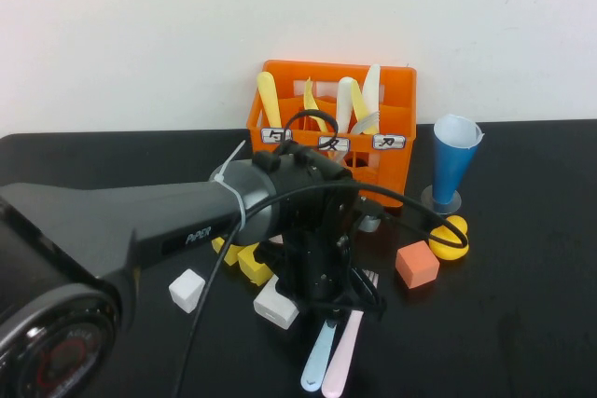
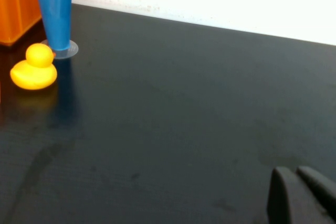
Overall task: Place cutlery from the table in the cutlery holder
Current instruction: Pick up the fork
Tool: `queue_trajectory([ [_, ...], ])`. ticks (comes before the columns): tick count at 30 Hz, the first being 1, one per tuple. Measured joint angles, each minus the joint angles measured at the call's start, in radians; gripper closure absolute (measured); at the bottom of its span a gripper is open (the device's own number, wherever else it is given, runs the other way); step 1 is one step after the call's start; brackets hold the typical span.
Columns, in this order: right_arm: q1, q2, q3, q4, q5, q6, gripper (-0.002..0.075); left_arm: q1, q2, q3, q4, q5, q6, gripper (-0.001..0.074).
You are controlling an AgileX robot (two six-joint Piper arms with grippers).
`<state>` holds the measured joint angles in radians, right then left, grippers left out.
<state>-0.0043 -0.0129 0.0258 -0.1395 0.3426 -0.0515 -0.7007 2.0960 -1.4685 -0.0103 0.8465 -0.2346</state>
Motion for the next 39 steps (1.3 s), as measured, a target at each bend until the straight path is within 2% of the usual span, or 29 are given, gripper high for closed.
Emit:
queue_trajectory([
  [17,0.0,0.0,0.0,0.0,0.0,0.0,0.0729,-0.029,0.022,0.0,0.018,-0.008,0.024,0.0458],
  [20,0.0,0.0,0.0,0.0,0.0,0.0,0.0729,-0.034,0.023,0.0,0.022,-0.008,0.024,0.052],
  [23,0.0,0.0,0.0,0.0,0.0,0.0,0.0729,-0.034,0.023,0.0,0.027,-0.008,0.026,0.0634],
  [30,0.0,0.0,0.0,0.0,0.0,0.0,0.0729,-0.034,-0.02,0.017,0.027,-0.03,0.031,0.0633],
  [34,0.0,0.0,0.0,0.0,0.0,0.0,0.0729,-0.034,-0.129,0.106,0.027,-0.139,0.05,0.0633],
  [36,0.0,0.0,0.0,0.0,0.0,0.0,0.0729,-0.032,-0.212,0.187,0.023,-0.253,0.053,0.0633],
  [39,0.0,0.0,0.0,0.0,0.0,0.0,0.0729,-0.016,-0.337,0.328,0.01,-0.524,0.06,0.0633],
])
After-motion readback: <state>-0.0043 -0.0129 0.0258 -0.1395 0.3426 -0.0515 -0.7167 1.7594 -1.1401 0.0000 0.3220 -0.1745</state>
